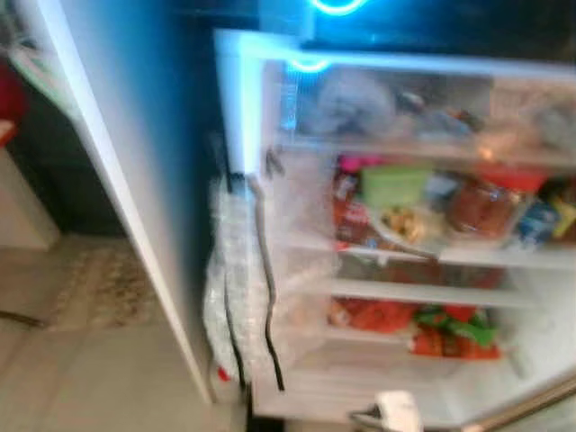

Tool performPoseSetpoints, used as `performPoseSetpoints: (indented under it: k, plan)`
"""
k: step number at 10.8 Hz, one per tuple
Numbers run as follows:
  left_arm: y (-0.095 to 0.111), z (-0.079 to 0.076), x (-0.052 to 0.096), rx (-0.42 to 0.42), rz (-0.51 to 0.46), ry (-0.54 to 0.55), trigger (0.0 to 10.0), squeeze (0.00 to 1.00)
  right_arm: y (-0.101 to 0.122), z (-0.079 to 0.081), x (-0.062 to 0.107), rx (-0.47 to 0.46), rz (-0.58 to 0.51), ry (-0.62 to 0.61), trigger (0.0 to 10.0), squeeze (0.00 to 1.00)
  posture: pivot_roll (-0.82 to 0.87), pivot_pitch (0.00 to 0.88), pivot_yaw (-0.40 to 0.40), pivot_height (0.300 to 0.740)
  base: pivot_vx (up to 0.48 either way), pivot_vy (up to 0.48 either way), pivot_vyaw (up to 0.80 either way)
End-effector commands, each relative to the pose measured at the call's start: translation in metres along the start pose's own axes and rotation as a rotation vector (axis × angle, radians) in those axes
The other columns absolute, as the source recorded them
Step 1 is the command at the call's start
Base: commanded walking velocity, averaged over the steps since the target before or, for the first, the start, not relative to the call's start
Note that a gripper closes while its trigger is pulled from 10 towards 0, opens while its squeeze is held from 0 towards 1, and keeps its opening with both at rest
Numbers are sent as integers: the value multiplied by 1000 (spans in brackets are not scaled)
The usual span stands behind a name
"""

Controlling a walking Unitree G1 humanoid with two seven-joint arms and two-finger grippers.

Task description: Restocking fridge

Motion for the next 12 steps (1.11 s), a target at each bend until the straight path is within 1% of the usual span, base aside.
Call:
performPoseSetpoints:
  k: [1,6,12]
  plan:
    - [5,-5,-1,5,-12,-11,10000,0,-17,-6,3,-7,54,-14,10000,0,48,0,-20,663,0,274,0]
    - [0,-5,0,9,-3,-9,10000,0,-16,-5,2,-19,55,-13,10000,0,53,0,-17,663,0,277,0]
    - [1,-5,0,-5,-6,-8,10000,0,-17,-7,3,-21,61,-19,10000,0,62,0,-21,663,0,276,0]
Point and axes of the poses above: a point about 5 cm out from each wrist's last joint towards the gripper, its own x axis pointing back from the gripper into the wrist, its own y axis along the axis of the wrist's last joint, z = x × y, the point moved 6 cm from there along -x, pointing out of the wrist towards the gripper, and after that the axes turned 4 degrees about -x, right-handed, at the moved point
